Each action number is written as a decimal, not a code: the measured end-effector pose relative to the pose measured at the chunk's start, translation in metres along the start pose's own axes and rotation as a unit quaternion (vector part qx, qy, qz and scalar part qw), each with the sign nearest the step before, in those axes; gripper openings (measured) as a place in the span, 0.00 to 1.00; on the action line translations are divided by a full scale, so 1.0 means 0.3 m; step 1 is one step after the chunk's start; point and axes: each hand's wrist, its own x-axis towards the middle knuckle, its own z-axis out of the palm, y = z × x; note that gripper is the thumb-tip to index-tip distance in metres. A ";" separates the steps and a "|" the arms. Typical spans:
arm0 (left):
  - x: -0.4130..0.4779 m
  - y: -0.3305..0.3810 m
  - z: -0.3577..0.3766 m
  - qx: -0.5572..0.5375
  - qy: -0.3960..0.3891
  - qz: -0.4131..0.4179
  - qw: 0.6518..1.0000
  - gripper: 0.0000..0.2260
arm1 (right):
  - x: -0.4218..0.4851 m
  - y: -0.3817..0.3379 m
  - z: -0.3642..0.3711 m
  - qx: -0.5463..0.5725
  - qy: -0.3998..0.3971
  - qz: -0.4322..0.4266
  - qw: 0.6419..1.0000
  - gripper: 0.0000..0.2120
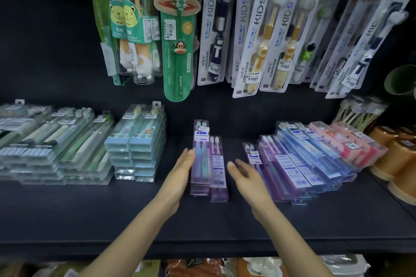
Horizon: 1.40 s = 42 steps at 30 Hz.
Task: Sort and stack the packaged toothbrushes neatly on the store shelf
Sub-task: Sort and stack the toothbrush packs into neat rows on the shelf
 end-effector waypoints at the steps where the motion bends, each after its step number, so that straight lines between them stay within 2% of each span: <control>1: -0.026 -0.010 0.002 0.005 -0.003 0.000 1.000 0.37 | -0.007 0.012 0.014 0.073 -0.041 0.024 0.996 0.29; 2: -0.049 -0.022 0.006 0.006 -0.008 0.000 1.000 0.38 | -0.010 0.023 0.032 0.117 -0.070 0.034 0.990 0.28; 4: -0.074 -0.038 0.015 -0.003 -0.017 -0.003 1.000 0.35 | -0.004 0.044 0.067 0.129 -0.099 0.020 0.987 0.18; 6: -0.067 -0.041 0.017 -0.001 -0.014 -0.008 1.000 0.25 | 0.012 0.052 0.095 0.133 -0.109 -0.003 0.985 0.10; 7: -0.058 -0.035 0.016 0.005 -0.010 -0.011 1.000 0.19 | 0.021 0.050 0.104 0.142 -0.113 -0.007 0.983 0.10; 9: -0.034 -0.022 0.010 0.007 0.001 -0.015 1.000 0.13 | 0.044 0.044 0.116 0.159 -0.122 -0.006 0.980 0.12; 23: 0.031 0.013 -0.104 0.000 0.080 -0.023 0.996 0.14 | 0.163 -0.023 0.255 0.158 -0.168 0.007 0.973 0.17; 29: -0.003 0.004 -0.126 0.000 0.074 -0.020 0.997 0.22 | 0.144 -0.037 0.276 0.173 -0.157 -0.013 0.972 0.15; 34: -0.038 -0.056 -0.153 -0.023 0.115 0.016 0.993 0.13 | 0.108 -0.019 0.278 0.147 -0.150 -0.035 0.977 0.17; 38: -0.041 -0.064 -0.151 -0.044 0.101 0.029 0.993 0.14 | 0.088 -0.034 0.278 0.140 -0.155 -0.048 0.977 0.19; 42: -0.063 -0.070 -0.149 -0.038 0.129 0.039 0.990 0.14 | 0.077 -0.034 0.267 0.119 -0.133 -0.089 0.980 0.20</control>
